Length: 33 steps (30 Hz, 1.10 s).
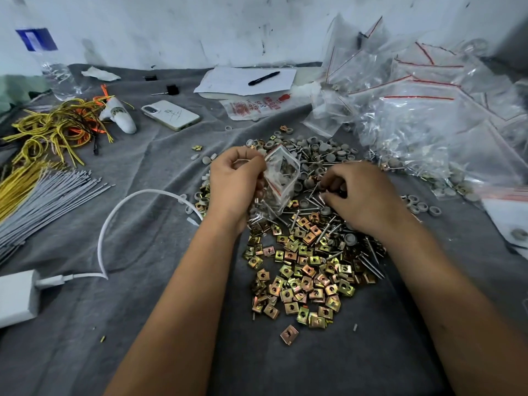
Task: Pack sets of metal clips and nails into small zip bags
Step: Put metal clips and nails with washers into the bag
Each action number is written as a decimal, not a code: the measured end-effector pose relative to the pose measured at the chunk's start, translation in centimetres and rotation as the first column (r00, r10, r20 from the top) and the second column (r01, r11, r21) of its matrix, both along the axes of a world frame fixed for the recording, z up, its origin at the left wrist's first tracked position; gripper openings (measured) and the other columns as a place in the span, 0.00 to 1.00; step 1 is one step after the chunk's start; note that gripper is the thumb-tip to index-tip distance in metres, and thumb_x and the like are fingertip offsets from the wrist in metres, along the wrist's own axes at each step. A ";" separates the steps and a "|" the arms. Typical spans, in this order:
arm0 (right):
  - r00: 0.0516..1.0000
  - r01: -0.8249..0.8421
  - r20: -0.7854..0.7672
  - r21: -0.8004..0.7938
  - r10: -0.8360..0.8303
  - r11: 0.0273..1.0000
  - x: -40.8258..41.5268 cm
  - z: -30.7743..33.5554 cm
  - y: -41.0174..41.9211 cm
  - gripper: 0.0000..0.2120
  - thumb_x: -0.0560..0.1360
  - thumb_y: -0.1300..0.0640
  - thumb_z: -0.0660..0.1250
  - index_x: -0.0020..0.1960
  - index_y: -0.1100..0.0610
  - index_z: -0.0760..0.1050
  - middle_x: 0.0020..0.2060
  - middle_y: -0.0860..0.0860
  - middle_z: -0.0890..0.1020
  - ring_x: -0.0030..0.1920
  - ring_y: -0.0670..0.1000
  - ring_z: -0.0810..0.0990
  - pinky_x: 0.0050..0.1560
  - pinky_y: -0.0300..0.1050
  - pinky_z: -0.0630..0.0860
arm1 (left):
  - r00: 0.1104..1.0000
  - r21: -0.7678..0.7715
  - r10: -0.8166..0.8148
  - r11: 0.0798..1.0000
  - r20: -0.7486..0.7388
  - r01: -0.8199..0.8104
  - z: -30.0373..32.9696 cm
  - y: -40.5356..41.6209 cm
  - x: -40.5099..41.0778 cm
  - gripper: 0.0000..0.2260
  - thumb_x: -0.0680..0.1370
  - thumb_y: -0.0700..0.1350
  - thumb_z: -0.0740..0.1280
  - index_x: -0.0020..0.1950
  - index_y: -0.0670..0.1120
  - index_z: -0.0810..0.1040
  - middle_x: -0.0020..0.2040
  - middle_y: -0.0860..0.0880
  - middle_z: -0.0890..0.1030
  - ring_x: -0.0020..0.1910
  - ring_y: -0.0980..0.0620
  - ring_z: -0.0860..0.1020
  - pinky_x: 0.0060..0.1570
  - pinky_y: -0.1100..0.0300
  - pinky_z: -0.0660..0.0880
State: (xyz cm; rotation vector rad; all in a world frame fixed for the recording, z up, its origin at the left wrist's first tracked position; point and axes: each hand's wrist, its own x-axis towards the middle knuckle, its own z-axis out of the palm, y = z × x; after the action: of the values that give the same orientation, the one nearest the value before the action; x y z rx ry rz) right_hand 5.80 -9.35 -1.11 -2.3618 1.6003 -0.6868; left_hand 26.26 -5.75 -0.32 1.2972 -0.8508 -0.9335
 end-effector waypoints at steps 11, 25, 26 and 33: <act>0.989 0.110 0.095 0.056 -0.115 0.992 0.6 -0.1 -0.1 0.09 0.71 0.60 0.79 0.49 0.52 0.82 0.41 0.46 0.84 0.43 0.48 0.82 0.47 0.46 0.81 | 0.999 -0.032 -0.003 0.999 0.031 0.004 0.0 0.0 -0.7 0.05 0.78 0.32 0.66 0.48 0.40 0.80 0.30 0.49 0.75 0.25 0.55 0.70 0.25 0.63 0.67; 0.980 0.166 -0.110 -0.009 -0.166 0.986 2.1 -0.5 -0.1 0.13 0.76 0.47 0.74 0.51 0.57 0.83 0.47 0.54 0.84 0.49 0.55 0.81 0.52 0.54 0.81 | 0.999 -0.027 0.007 1.000 0.037 -0.006 -0.2 -0.3 -0.8 0.05 0.78 0.32 0.66 0.52 0.37 0.80 0.30 0.49 0.75 0.25 0.55 0.70 0.24 0.64 0.68; 0.977 0.160 -0.138 -0.009 -0.160 0.987 2.3 -0.5 -0.1 0.14 0.77 0.47 0.73 0.51 0.58 0.82 0.48 0.54 0.83 0.50 0.56 0.81 0.53 0.54 0.81 | 0.999 -0.026 0.006 1.000 0.036 -0.005 -0.2 -0.3 -0.8 0.05 0.78 0.32 0.66 0.52 0.37 0.80 0.30 0.49 0.75 0.25 0.55 0.70 0.24 0.63 0.68; 0.970 0.141 -0.194 -0.034 -0.144 0.990 2.1 -0.7 -0.1 0.16 0.80 0.44 0.66 0.55 0.57 0.79 0.51 0.53 0.80 0.56 0.55 0.76 0.58 0.54 0.76 | 0.999 -0.022 0.000 1.000 0.038 0.001 -0.4 -0.4 -0.6 0.04 0.79 0.33 0.66 0.51 0.37 0.80 0.31 0.49 0.75 0.25 0.54 0.70 0.25 0.62 0.69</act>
State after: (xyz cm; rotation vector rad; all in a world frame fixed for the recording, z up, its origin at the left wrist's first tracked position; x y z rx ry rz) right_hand 7.85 -9.46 -1.78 -2.4112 1.8673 -0.5106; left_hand 25.65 -6.11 -0.68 1.3000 -0.8885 -0.8997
